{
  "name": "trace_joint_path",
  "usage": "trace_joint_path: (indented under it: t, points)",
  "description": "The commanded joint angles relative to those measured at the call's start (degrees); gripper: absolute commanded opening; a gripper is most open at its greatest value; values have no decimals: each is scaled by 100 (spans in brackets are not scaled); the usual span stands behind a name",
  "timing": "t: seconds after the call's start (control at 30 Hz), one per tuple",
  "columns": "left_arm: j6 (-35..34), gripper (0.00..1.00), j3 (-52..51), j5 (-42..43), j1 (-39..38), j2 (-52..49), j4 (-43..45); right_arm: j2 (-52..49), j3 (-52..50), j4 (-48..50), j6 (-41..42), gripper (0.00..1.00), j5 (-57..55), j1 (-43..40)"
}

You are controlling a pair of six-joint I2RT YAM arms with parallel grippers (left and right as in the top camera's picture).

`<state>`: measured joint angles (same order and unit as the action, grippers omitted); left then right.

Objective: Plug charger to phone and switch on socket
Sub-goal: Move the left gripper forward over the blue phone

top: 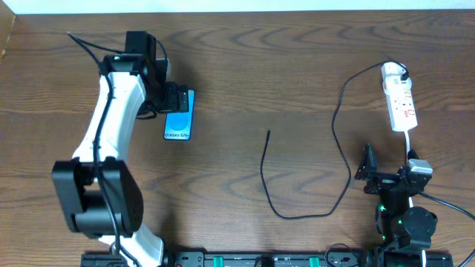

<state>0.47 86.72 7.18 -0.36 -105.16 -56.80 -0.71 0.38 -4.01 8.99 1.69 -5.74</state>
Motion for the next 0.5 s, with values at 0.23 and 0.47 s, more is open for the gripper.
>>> trace_joint_path:
  t: [0.23,0.47]
  points:
    - [254,98,129,-31,28,-721,380,33,-7,-24,17,99,-9,17]
    - [254,98,129,-31,28,-1058,573,33,-7,-24,17,99,-7,17]
